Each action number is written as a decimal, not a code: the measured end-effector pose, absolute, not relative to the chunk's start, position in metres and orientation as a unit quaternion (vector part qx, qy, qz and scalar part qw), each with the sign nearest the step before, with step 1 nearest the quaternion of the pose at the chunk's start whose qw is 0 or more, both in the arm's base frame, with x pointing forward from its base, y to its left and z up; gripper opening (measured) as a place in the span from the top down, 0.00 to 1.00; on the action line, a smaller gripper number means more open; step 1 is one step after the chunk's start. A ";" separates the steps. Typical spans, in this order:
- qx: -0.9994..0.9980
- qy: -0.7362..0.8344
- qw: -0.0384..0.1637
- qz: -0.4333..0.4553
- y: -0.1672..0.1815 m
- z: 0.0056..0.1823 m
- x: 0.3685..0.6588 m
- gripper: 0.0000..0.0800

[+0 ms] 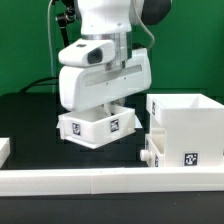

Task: Assemble drawer

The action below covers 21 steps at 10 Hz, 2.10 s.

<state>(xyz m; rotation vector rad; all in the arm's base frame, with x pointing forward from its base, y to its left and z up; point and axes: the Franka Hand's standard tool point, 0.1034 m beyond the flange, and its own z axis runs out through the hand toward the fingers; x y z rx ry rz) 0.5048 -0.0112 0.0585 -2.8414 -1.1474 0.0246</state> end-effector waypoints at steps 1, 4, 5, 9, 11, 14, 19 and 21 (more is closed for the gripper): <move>-0.910 -0.413 0.039 0.008 -0.012 0.057 0.503 0.95; -0.863 -0.503 0.039 0.007 -0.014 0.055 0.503 0.95; -0.828 -0.560 0.032 0.006 -0.015 0.055 0.507 0.95; -0.733 -0.680 0.019 0.010 -0.018 0.055 0.513 0.95; -0.717 -0.697 0.021 0.011 -0.019 0.050 0.514 0.95; -0.706 -0.708 0.014 0.010 -0.013 0.053 0.526 0.95; -0.706 -0.708 0.015 0.009 -0.011 0.050 0.530 0.95; -0.709 -0.705 0.015 0.011 -0.010 0.053 0.537 0.95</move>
Offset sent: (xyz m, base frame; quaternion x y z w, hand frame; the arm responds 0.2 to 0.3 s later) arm 0.0000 0.0000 0.0000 0.0000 0.0000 -0.1938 0.9810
